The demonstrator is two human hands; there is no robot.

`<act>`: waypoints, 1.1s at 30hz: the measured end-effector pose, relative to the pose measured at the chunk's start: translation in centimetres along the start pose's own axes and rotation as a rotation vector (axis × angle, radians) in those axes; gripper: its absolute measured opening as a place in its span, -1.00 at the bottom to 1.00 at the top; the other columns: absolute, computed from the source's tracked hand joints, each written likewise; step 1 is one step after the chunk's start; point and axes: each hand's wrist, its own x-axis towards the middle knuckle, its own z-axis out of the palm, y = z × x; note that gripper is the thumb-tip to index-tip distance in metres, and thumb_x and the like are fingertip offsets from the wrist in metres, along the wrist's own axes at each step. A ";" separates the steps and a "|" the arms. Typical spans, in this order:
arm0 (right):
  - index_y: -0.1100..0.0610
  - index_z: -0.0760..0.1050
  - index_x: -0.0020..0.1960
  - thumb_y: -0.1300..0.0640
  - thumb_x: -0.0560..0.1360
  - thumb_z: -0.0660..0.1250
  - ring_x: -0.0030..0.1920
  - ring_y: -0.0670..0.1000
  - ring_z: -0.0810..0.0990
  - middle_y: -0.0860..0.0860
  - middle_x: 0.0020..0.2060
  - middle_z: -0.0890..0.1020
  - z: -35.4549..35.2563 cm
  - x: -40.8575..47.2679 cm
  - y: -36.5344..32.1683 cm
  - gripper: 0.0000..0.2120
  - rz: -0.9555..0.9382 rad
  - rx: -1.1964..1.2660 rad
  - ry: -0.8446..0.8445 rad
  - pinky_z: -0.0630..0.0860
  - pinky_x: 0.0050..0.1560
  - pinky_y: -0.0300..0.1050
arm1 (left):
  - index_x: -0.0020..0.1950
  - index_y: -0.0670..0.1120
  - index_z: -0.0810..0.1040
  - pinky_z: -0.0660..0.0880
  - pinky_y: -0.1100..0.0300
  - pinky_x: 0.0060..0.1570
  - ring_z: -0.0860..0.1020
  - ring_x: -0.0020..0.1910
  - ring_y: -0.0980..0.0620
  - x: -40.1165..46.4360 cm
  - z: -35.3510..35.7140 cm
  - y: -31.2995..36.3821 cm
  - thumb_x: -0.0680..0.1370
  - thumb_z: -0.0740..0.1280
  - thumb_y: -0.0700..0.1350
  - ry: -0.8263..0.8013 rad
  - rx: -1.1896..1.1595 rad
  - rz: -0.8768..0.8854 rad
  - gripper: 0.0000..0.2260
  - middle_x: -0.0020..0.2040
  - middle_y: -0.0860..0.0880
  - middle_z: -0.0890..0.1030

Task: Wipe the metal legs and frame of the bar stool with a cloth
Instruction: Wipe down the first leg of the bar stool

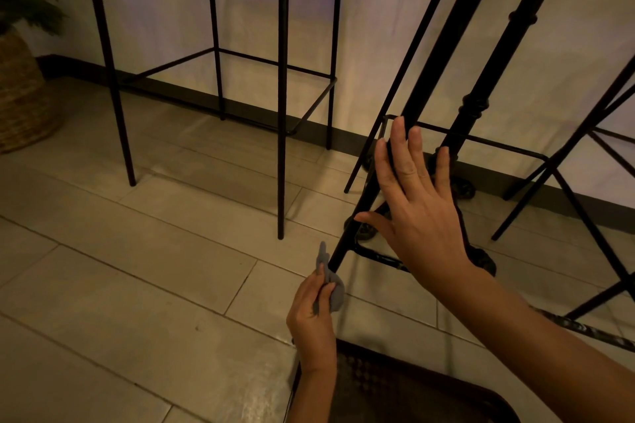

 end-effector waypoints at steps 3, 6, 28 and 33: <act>0.18 -0.13 0.47 -0.11 0.34 0.41 0.45 0.05 -0.30 -0.02 0.43 -0.39 0.0 0.0 0.0 -0.02 0.002 0.007 0.004 -0.19 0.42 0.19 | 0.09 -0.27 0.57 0.39 0.56 0.00 0.52 -0.01 0.38 -0.5 -0.7 -1.3 0.41 0.35 -0.43 0.006 0.009 -0.093 -0.73 -0.03 -0.07 0.61; 0.18 -0.12 0.47 -0.10 0.34 0.41 0.45 0.05 -0.29 -0.02 0.43 -0.39 0.0 0.0 0.0 -0.03 0.003 0.015 0.005 -0.19 0.43 0.19 | 0.08 -0.25 0.58 0.38 0.59 -0.04 0.58 -0.01 0.16 -0.8 -1.2 -2.3 0.42 0.35 -0.41 -0.015 0.041 -0.153 -0.75 -0.02 -0.09 0.61; 0.15 -0.16 0.47 -0.10 0.36 0.39 0.45 0.04 -0.30 -0.04 0.43 -0.39 0.2 -0.1 -0.1 -0.05 0.009 0.029 0.001 -0.19 0.42 0.19 | 0.02 -0.22 0.60 0.43 0.44 -0.12 0.55 -0.13 0.01 -0.7 -1.3 -3.4 0.45 0.35 -0.36 -0.075 0.294 -0.066 -0.83 -0.17 0.03 0.56; 0.17 -0.11 0.48 -0.08 0.35 0.40 0.46 0.05 -0.28 -0.04 0.44 -0.37 -0.1 -0.1 -0.2 -0.06 0.007 0.038 -0.013 -0.20 0.43 0.17 | -0.06 -0.23 0.59 0.45 0.41 -0.16 0.54 -0.18 0.02 -0.6 -2.0 -3.1 0.44 0.36 -0.36 -0.100 0.337 -0.084 -0.89 -0.24 0.16 0.48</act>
